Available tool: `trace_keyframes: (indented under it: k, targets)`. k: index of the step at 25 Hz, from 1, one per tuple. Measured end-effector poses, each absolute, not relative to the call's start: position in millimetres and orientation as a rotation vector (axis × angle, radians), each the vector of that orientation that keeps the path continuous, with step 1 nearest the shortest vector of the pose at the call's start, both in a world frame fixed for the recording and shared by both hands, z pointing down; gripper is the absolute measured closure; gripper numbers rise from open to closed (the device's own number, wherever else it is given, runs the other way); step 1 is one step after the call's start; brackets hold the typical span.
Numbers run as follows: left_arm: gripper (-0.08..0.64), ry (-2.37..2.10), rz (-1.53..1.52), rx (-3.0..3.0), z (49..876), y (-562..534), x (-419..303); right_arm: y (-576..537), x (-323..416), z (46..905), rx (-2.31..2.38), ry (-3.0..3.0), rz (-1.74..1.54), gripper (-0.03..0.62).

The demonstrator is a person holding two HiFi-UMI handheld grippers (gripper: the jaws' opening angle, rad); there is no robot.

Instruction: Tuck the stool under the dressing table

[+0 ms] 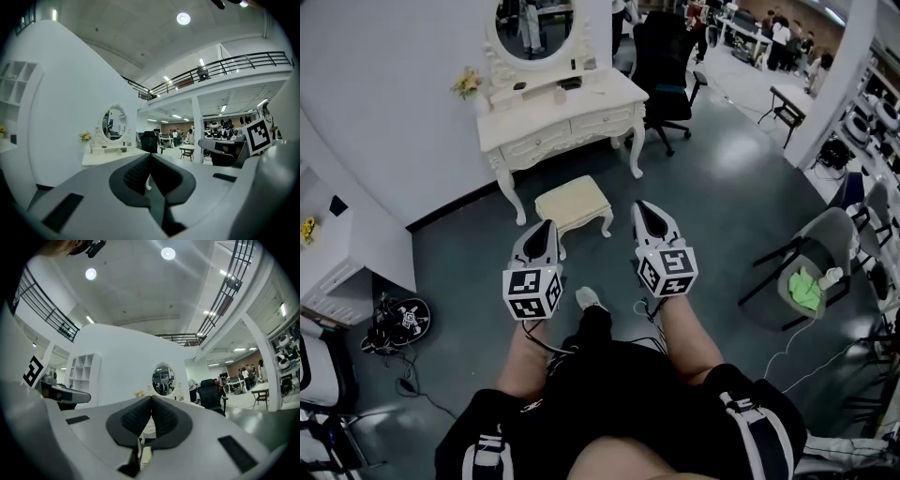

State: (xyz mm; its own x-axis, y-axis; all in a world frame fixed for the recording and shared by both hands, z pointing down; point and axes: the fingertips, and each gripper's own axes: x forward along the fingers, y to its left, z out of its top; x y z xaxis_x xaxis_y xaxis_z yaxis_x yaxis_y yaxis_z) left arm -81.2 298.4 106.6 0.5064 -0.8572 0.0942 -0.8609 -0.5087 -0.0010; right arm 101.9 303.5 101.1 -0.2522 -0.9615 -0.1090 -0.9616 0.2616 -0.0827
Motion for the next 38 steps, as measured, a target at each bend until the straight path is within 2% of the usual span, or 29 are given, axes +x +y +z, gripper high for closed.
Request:
trace_keyframes:
  k: [9, 27, 38]
  targets:
    - [0.541, -1.496, 0.097, 2.684, 121.8, 181.8, -61.5, 192.0, 121.1, 108.7, -1.836, 2.382, 0.022, 0.577]
    - [0.541, -1.569, 0.108, 2.586, 120.6, -149.8, -77.3, -151.5, 108.9, 104.7, -1.745, 2.474, -0.030, 0.577]
    - [0.541, -1.591, 0.217, 2.525, 145.5, -223.8, -73.6, -245.7, 116.1, 125.3, -1.696, 2.561, -0.121, 0.577]
